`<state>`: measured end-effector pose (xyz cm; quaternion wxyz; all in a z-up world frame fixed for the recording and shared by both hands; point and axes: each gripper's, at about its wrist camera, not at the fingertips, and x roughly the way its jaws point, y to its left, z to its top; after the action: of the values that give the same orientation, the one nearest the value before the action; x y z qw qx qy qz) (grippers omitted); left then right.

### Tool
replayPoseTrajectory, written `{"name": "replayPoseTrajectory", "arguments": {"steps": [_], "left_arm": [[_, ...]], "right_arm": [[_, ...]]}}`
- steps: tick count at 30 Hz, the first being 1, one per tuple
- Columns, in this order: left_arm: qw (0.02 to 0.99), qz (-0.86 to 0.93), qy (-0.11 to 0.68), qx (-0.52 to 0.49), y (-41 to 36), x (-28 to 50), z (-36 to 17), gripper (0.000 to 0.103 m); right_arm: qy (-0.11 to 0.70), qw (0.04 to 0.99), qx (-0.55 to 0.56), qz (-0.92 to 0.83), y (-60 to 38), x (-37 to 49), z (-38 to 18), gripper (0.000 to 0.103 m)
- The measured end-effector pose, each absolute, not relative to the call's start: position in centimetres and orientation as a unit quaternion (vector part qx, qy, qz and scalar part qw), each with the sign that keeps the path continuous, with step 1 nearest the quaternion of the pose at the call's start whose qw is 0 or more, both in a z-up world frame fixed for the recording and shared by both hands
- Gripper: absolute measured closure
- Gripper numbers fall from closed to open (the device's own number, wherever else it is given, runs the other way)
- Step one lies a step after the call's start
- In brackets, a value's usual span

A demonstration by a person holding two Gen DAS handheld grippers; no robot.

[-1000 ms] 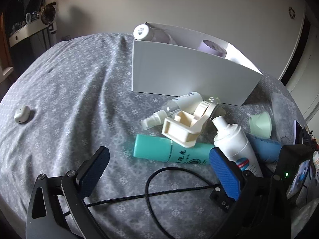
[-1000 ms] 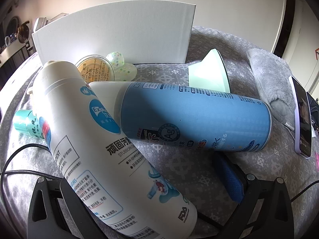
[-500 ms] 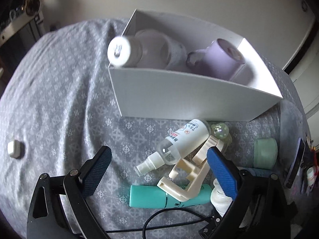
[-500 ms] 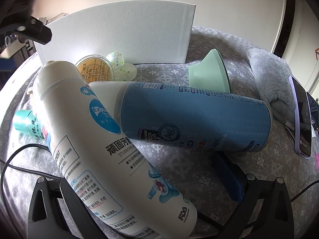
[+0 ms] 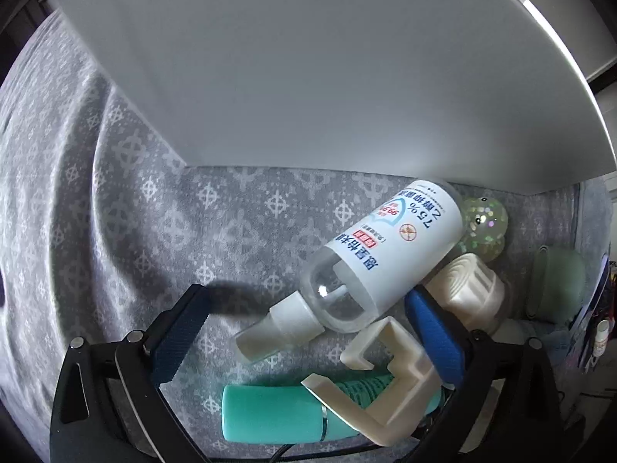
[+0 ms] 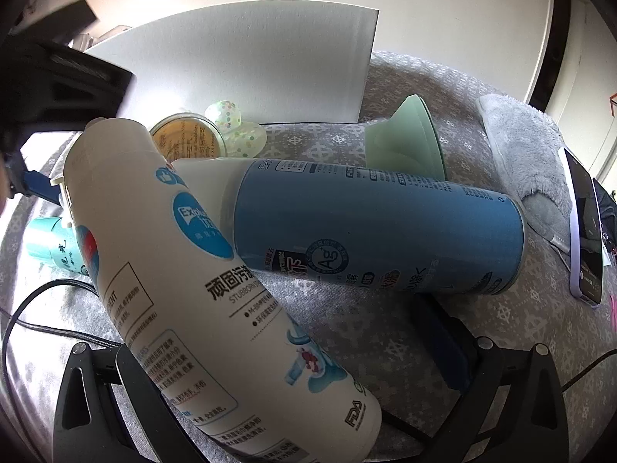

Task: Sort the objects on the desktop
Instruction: 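Grasp the white alcohol spray bottle with the left gripper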

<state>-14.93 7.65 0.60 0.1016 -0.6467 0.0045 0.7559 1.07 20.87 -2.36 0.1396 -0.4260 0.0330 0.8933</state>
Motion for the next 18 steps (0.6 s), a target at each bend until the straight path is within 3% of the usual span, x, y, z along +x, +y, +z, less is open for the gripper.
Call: {"name": "replayPoseTrajectory", "arguments": {"steps": [5, 7, 11, 18], "left_arm": [[0.104, 0.764, 0.093, -0.63, 9.8, -15.1, 0.9, 0.004], [0.112, 0.761, 0.132, -0.625, 10.7, -14.9, 0.9, 0.016], [0.128, 0.77, 0.146, -0.607, 11.2, -14.0, 1.1, 0.024], [0.093, 0.796, 0.156, -0.578, 11.0, -10.1, 2.0, 0.047]], "right_arm": [[0.033, 0.14, -0.426, 0.893, 20.9, 0.9, -2.4, 0.0], [0.033, 0.14, -0.426, 0.893, 20.9, 0.9, -2.4, 0.0], [0.032, 0.14, -0.426, 0.893, 20.8, 1.0, -2.4, 0.0], [0.032, 0.14, -0.426, 0.893, 20.8, 1.0, -2.4, 0.0]]}}
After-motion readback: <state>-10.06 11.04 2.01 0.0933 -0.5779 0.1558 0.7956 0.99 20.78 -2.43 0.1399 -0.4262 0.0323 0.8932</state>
